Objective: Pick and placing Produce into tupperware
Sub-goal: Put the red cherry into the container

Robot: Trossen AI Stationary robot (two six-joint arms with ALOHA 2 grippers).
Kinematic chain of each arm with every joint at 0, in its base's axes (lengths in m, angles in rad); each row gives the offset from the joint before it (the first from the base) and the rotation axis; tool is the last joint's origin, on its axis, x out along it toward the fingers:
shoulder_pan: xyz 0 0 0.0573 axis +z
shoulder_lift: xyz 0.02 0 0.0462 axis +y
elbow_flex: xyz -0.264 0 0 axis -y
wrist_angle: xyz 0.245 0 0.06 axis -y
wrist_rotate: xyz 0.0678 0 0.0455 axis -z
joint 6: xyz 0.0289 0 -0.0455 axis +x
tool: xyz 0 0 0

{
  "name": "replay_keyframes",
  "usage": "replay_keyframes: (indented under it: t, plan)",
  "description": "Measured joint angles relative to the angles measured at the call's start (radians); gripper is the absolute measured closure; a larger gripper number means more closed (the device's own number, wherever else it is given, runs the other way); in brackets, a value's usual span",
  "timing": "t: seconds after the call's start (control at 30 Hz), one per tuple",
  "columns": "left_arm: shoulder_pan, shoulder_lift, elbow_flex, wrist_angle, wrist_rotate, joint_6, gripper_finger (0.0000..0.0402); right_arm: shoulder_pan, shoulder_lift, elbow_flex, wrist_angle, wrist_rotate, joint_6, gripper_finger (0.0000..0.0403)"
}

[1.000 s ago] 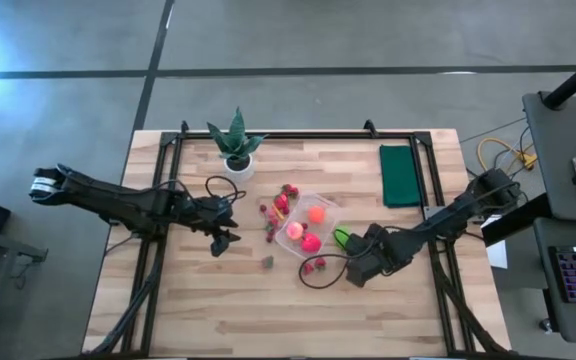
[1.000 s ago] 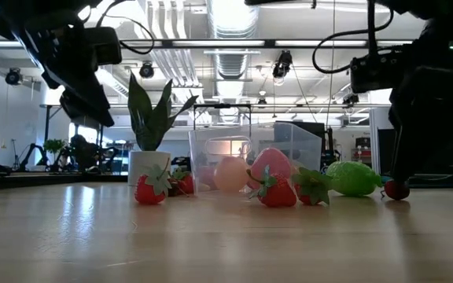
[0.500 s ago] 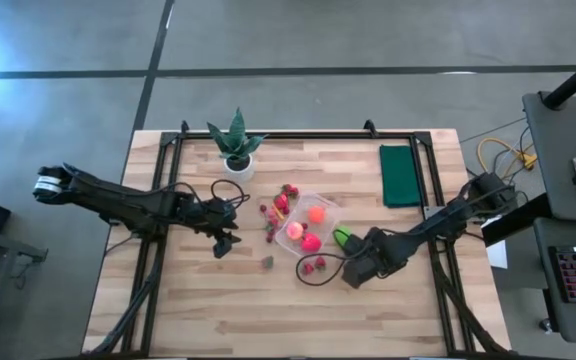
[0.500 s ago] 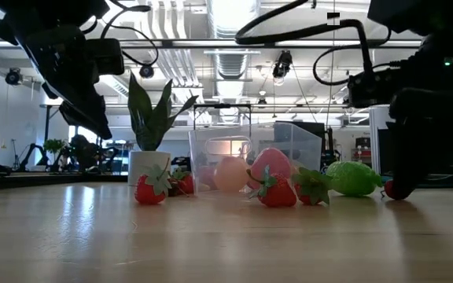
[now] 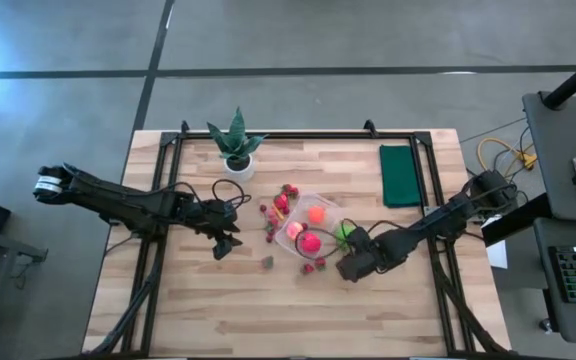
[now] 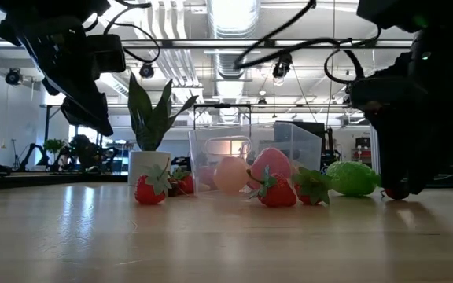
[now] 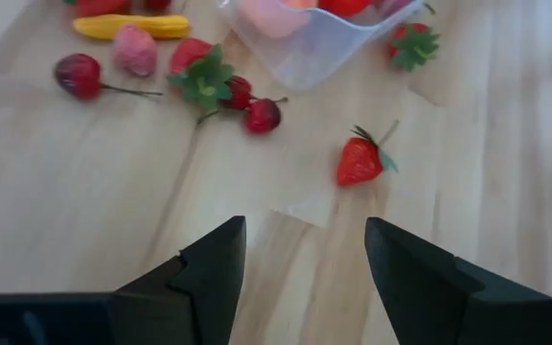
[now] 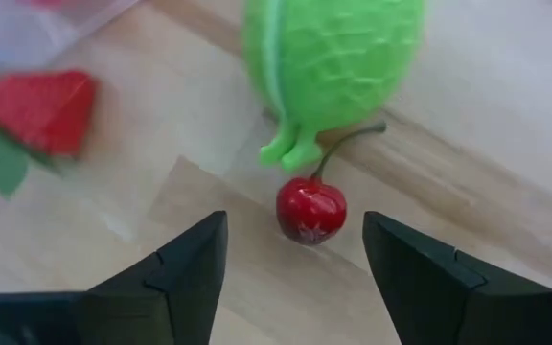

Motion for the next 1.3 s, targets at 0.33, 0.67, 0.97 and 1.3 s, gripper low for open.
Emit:
replay_keyframes:
  t: [0.33,0.67,0.97,1.3]
  plan:
    - [0.000,0.000,0.000,0.001,0.058,0.000,0.0201,-0.037,0.002,0.000,-0.002,-0.015,0.146,0.0143]
    - [0.000,0.000,0.000,0.069,0.064,-0.086,0.0201,-0.038,0.002,0.000,-0.001,-0.030,0.043,0.0177]
    - [0.000,0.000,0.002,0.183,-0.019,-0.134,0.0201,-0.041,0.002,0.000,0.000,-0.022,-0.069,0.0198]
    - [0.002,0.000,0.002,0.257,-0.085,-0.131,0.0201,-0.077,0.002,0.000,0.008,-0.022,-0.054,0.0208]
